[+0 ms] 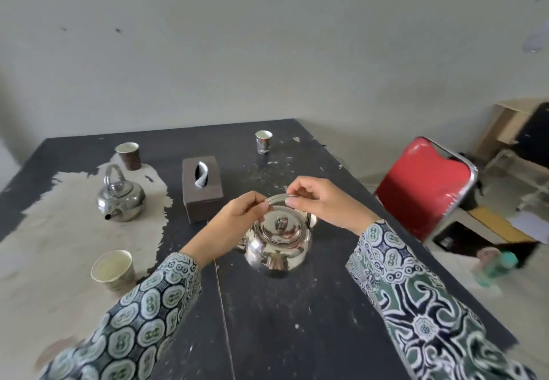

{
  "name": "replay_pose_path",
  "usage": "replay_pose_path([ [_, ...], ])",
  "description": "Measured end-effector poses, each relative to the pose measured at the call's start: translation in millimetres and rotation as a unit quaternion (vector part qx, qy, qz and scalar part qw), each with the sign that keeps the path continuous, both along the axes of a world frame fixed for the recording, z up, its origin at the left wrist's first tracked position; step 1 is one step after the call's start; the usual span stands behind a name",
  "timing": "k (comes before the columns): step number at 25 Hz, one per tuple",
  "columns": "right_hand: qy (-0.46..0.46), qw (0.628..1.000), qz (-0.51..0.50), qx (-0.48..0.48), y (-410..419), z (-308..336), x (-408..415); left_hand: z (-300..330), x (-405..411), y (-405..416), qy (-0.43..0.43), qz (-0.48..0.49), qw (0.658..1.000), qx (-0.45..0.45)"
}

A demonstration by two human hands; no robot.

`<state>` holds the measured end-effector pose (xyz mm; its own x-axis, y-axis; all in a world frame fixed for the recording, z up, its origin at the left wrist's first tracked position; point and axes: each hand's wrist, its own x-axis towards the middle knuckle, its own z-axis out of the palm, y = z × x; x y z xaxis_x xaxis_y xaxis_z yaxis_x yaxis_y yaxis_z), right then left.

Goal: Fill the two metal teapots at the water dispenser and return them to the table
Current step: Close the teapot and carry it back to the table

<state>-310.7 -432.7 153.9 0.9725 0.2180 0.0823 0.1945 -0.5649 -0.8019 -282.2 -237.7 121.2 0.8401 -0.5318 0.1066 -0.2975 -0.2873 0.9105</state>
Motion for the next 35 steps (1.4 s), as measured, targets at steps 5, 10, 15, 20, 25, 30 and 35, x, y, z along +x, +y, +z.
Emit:
replay_pose_path([
  [5, -0.022, 0.998, 0.056, -0.029, -24, 13, 71, 15, 44, -30, 0.010, 0.093, 0.995, -0.014],
  [10, -0.120, 0.989, 0.031, -0.086, -43, 43, 153, 52, 109, -69, -0.020, 0.156, 0.986, 0.048],
  [15, -0.092, 0.990, -0.106, -0.003, -74, 10, 209, 50, 176, -120, -0.006, 0.252, 0.968, 0.004],
  [20, 0.040, 0.999, -0.015, -0.006, -91, -84, 233, -2, 228, -159, 0.030, 0.299, 0.954, -0.016],
  [25, 0.139, 0.989, 0.010, -0.042, -108, -129, 257, -61, 258, -183, 0.073, 0.320, 0.944, -0.031],
  [30, 0.162, 0.984, 0.021, -0.073, -129, -167, 273, -109, 271, -203, 0.079, 0.318, 0.944, -0.034],
  [35, 0.158, 0.967, 0.016, -0.201, -136, -191, 286, -140, 273, -214, 0.081, 0.335, 0.939, -0.020],
])
